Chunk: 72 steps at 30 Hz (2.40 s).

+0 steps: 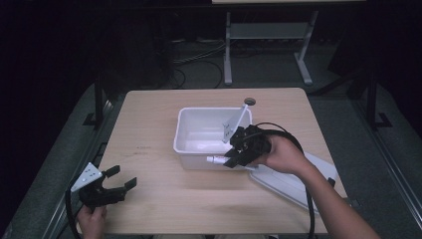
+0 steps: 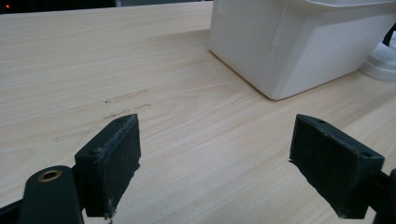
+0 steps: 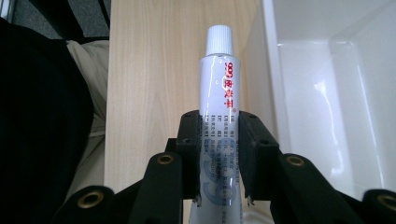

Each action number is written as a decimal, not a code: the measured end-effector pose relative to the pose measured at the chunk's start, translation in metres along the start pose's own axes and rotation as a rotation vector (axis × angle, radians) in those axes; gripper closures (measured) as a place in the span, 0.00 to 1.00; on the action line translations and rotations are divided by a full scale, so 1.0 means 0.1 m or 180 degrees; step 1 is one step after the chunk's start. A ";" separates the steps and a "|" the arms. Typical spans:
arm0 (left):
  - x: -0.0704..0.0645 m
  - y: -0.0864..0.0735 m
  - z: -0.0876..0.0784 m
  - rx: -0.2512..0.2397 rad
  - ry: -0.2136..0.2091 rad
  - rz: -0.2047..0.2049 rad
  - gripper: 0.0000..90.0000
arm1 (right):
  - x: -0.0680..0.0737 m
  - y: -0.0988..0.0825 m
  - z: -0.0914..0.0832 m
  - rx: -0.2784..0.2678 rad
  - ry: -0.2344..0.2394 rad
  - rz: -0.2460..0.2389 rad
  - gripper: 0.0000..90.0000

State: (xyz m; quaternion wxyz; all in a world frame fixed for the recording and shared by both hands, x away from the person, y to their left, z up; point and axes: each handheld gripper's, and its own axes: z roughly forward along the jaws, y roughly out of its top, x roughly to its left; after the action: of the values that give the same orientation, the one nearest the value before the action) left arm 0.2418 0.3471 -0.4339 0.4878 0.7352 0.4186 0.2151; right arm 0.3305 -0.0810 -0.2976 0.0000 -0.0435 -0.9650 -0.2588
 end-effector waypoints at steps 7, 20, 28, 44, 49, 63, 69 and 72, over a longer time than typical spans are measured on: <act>0.01 0.00 0.00 -0.0004 -0.0004 -0.0011 0.17 | -0.10 0.09 -0.04 0.0016 -0.0001 0.0003 0.79; 0.03 0.00 -0.01 -0.0025 -0.0004 -0.0028 0.17 | -0.33 0.23 -0.02 0.0063 0.0007 0.0005 0.79; 0.03 0.00 0.00 -0.0020 -0.0012 -0.0031 0.17 | -0.46 0.28 0.04 0.0085 0.0032 0.0037 0.79; 0.04 0.00 -0.02 -0.0044 -0.0003 -0.0060 0.17 | -0.69 0.29 0.14 0.0108 0.0051 0.0148 0.79; 0.04 0.00 -0.02 -0.0044 -0.0005 -0.0055 0.17 | -0.75 0.29 0.21 0.0116 0.0088 0.0187 0.79; 0.05 -0.01 -0.03 -0.0053 0.0006 -0.0065 0.17 | -0.89 0.26 0.35 0.0146 0.0137 0.0272 0.79; 0.05 -0.01 -0.03 -0.0054 0.0006 -0.0062 0.17 | -0.95 0.23 0.41 0.0149 0.0144 0.0318 0.79; 0.05 -0.01 -0.03 -0.0054 0.0007 -0.0063 0.17 | -0.98 0.21 0.42 0.0133 0.0147 0.0341 0.79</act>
State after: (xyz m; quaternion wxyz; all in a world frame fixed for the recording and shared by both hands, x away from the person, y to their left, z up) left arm 0.2421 0.3529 -0.4336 0.4956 0.7266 0.4246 0.2147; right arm 0.4306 -0.0495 -0.3259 0.0371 -0.0891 -0.9662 -0.2391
